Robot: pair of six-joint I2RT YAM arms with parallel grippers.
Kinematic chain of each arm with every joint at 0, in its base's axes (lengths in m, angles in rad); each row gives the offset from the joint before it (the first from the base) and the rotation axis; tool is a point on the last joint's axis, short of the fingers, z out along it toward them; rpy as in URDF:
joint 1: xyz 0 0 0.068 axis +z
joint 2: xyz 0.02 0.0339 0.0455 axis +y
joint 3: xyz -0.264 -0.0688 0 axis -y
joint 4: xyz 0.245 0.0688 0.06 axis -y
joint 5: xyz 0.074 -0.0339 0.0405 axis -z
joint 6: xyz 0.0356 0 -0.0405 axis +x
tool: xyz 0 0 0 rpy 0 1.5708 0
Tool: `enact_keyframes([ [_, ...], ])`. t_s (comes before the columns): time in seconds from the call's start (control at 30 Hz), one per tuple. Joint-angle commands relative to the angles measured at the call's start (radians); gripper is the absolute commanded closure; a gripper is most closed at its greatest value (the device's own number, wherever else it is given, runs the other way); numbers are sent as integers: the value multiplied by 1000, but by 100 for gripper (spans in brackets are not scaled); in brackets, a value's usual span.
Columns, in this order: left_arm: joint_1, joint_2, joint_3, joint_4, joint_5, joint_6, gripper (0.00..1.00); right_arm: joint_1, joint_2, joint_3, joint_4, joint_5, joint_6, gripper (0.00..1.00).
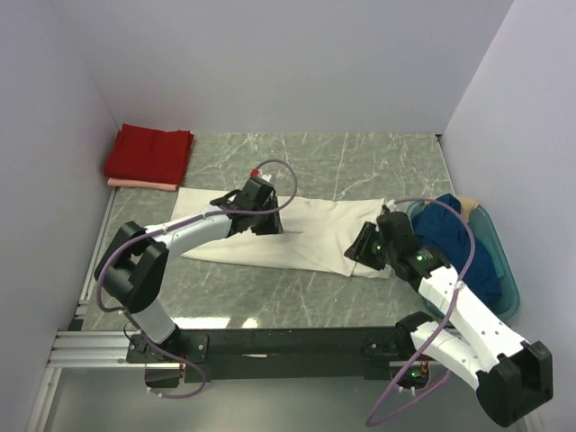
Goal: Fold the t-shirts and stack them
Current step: Fold the tshirt
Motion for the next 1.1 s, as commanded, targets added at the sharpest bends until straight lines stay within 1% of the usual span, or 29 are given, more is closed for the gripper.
enact_keyframes([
  [0.0, 13, -53, -63, 3, -111, -35, 74, 4, 85, 93, 63, 51, -22, 53],
  [0.07, 13, -59, -91, -3, -146, -46, 76, 6, 180, 103, 106, 40, -24, 54],
  [0.1, 13, -62, -100, -4, -186, -49, 79, 6, 244, 113, 137, 42, -24, 54],
  [0.17, 13, -68, -137, 5, -217, -58, 79, 6, 299, 114, 193, 34, -19, 55],
  [0.3, 13, -68, -181, 20, -264, -60, 79, 4, 430, 102, 256, 74, -4, 55],
  [0.4, 13, -53, -208, 37, -272, -58, 79, 4, 488, 81, 304, 88, 5, 55],
  [0.43, 13, -49, -220, 40, -266, -58, 79, 1, 531, 79, 312, 88, 10, 55],
  [0.63, -1, -41, -287, 80, -249, -77, 79, -11, 669, 106, 353, 86, 10, 55],
  [0.8, -48, -65, -333, 81, -234, -118, 81, -66, 769, 203, 326, 82, -25, 55],
  [0.93, -100, -94, -393, 115, -188, -231, 81, -100, 846, 319, 272, 88, -75, 55],
  [0.97, -128, -105, -402, 135, -182, -257, 80, -102, 861, 346, 245, 88, -82, 55],
  [1.07, -188, -111, -431, 205, -143, -356, 79, -103, 930, 499, 191, 88, -114, 55],
])
